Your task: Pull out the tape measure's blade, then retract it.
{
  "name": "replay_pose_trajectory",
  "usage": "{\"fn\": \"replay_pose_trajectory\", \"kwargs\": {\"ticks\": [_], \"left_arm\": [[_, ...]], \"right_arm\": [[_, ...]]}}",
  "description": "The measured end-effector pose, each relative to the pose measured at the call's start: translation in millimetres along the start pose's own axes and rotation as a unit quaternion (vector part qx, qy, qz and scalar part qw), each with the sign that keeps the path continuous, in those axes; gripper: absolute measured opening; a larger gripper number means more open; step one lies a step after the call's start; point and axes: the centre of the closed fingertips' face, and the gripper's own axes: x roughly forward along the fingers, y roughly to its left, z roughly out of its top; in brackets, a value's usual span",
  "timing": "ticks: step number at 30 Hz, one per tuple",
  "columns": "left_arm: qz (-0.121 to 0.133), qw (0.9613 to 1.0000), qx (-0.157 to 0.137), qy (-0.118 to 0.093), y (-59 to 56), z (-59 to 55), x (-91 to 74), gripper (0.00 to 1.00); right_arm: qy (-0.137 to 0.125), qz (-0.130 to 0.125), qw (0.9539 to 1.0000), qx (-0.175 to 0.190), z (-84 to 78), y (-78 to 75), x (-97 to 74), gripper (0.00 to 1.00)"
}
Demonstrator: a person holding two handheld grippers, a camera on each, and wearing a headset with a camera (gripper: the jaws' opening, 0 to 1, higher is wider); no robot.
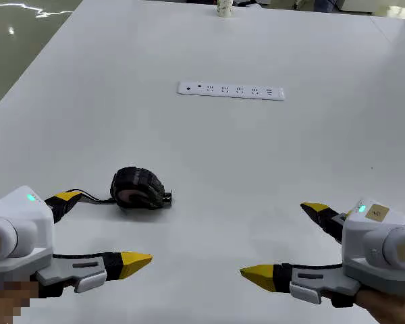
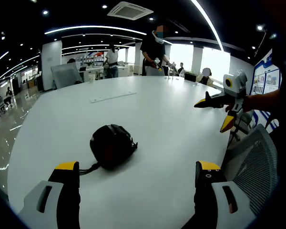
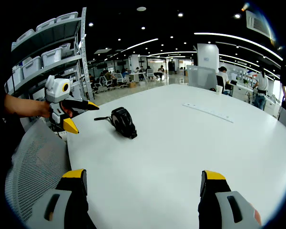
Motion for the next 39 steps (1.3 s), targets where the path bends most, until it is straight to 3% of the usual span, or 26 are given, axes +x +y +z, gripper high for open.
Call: {"fn": "replay_pose_trajectory", "kwargs": {"ticks": [39], "left_arm": [[-0.016,0.9994,0.026,0.015,6.6,3.8,7.6,0.99]], "right_arm": [[0.007,0.009,0.9999,-0.013,0.6,-4.1,4.8,0.99]]}}
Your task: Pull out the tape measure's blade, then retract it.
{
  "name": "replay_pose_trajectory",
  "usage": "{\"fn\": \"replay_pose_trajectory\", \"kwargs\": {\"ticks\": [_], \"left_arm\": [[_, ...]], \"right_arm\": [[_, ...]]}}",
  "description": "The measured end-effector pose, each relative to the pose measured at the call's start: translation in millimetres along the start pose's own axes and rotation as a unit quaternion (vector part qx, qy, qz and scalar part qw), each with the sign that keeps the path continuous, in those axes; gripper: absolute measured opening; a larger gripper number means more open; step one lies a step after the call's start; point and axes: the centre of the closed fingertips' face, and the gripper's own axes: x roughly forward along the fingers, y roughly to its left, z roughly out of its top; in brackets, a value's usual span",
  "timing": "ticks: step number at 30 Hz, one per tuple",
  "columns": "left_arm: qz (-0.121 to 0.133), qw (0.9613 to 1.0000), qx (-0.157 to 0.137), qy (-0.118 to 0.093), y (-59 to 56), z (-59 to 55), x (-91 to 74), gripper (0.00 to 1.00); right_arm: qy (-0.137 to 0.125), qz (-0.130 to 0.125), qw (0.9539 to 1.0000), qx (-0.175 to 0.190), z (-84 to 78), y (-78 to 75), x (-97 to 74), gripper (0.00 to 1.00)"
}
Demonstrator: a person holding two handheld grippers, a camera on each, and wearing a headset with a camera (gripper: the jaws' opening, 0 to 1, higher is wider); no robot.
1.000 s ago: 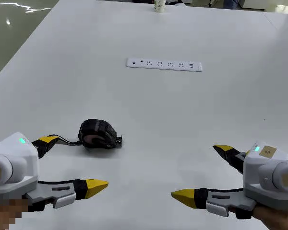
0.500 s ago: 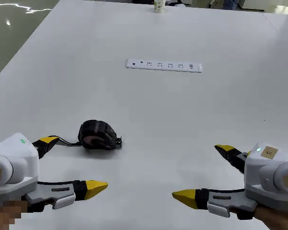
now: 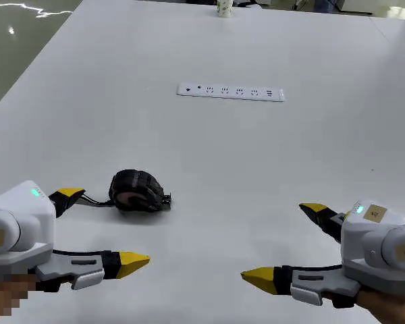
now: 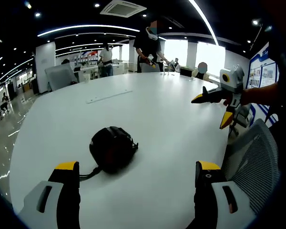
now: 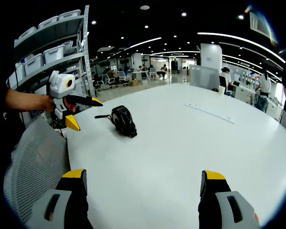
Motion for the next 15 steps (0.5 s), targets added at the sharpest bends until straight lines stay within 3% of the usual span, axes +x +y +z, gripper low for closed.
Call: {"fn": "replay_pose_trajectory", "kwargs": {"ticks": [15], "left_arm": [[-0.014,0.9996,0.015,0.017,5.2,-1.6,4.5,0.99]], "right_arm": [[0.015,0.022,0.9996,-0.011,-1.7,-2.1,8.8,0.99]]}}
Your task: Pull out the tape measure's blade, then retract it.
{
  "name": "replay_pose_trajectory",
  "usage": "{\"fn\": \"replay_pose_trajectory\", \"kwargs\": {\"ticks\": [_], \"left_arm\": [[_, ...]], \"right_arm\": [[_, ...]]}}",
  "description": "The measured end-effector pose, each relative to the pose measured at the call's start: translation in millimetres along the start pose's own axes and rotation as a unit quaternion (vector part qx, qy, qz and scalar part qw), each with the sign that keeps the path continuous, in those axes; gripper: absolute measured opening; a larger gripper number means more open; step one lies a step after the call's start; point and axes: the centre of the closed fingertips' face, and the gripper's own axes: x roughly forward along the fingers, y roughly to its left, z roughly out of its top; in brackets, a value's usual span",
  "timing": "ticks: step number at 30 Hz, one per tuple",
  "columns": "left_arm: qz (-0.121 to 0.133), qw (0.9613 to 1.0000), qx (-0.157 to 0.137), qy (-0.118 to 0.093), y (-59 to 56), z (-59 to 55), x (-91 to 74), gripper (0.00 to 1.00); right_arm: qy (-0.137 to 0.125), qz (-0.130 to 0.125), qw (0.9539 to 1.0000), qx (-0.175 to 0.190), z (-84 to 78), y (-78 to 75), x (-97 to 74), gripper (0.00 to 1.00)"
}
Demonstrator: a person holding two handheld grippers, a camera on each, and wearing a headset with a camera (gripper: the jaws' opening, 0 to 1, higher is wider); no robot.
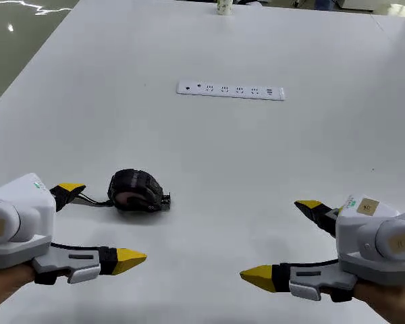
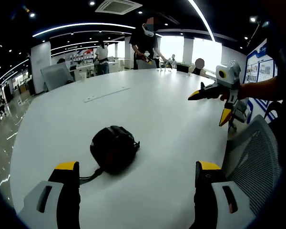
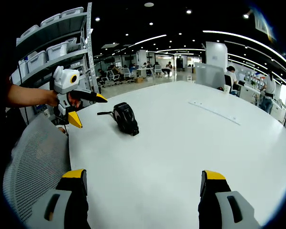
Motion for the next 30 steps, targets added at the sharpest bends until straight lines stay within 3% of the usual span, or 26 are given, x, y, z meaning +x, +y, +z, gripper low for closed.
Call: {"fn": "replay_pose_trajectory", "kwargs": {"ticks": [20,30], "left_arm": [[-0.009,0.9997,0.017,0.015,17.7,0.5,10.6,0.99],[-0.028,0.9987,0.035,0.027,24.7,2.8,19.7,0.98]], "right_arm": [[0.009,0.033,0.9990,-0.029,7.0,-8.6,20.9,0.97],[0.014,0.058,0.9968,-0.054,11.9,-12.6,35.1,0.92]]}}
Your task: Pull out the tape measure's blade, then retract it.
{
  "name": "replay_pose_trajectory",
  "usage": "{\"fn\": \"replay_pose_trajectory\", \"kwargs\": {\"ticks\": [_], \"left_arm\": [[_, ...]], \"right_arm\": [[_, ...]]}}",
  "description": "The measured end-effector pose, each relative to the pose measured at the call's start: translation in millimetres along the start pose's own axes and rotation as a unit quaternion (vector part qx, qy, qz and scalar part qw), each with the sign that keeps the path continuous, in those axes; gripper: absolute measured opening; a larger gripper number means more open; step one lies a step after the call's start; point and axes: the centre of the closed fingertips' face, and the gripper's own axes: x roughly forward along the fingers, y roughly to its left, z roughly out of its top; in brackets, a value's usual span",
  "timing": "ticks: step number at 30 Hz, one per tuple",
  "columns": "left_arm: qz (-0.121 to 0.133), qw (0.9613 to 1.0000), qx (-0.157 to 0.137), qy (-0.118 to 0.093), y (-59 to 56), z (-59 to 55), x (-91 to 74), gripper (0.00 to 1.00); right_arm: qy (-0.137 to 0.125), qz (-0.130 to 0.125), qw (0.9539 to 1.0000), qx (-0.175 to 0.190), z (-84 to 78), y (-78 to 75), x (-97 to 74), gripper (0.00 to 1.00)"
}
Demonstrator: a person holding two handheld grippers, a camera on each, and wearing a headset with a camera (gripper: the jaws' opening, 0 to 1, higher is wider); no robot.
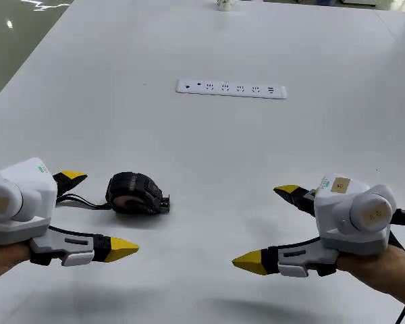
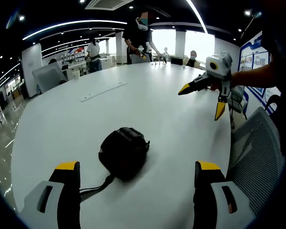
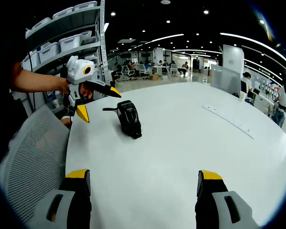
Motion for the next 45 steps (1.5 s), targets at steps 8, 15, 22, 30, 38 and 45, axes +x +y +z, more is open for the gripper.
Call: {"fn": "replay_pose_trajectory", "kwargs": {"ticks": [8,15,22,30,38,45], "left_arm": [[-0.016,0.9996,0.015,0.018,7.9,-0.6,9.1,0.95],[-0.032,0.9987,0.031,0.025,9.9,1.9,13.8,0.88],[-0.043,0.9971,0.053,0.035,15.7,4.6,18.7,0.81],[-0.063,0.9939,0.075,0.050,19.4,5.2,22.5,0.68],[-0.084,0.9894,0.100,0.064,20.8,5.7,26.9,0.54],[-0.105,0.9825,0.126,0.088,23.7,-2.1,30.3,0.44]], "right_arm": [[0.004,0.021,0.9992,-0.034,7.3,-4.3,13.6,0.87],[0.010,0.044,0.9975,-0.054,11.7,-4.2,27.3,0.84],[0.014,0.067,0.9947,-0.076,16.3,-5.2,42.0,0.79],[0.015,0.097,0.9904,-0.097,22.1,-1.2,62.7,0.72],[0.023,0.126,0.9836,-0.127,25.7,6.8,82.5,0.61],[0.033,0.144,0.9771,-0.153,26.0,8.2,96.7,0.52]]}}
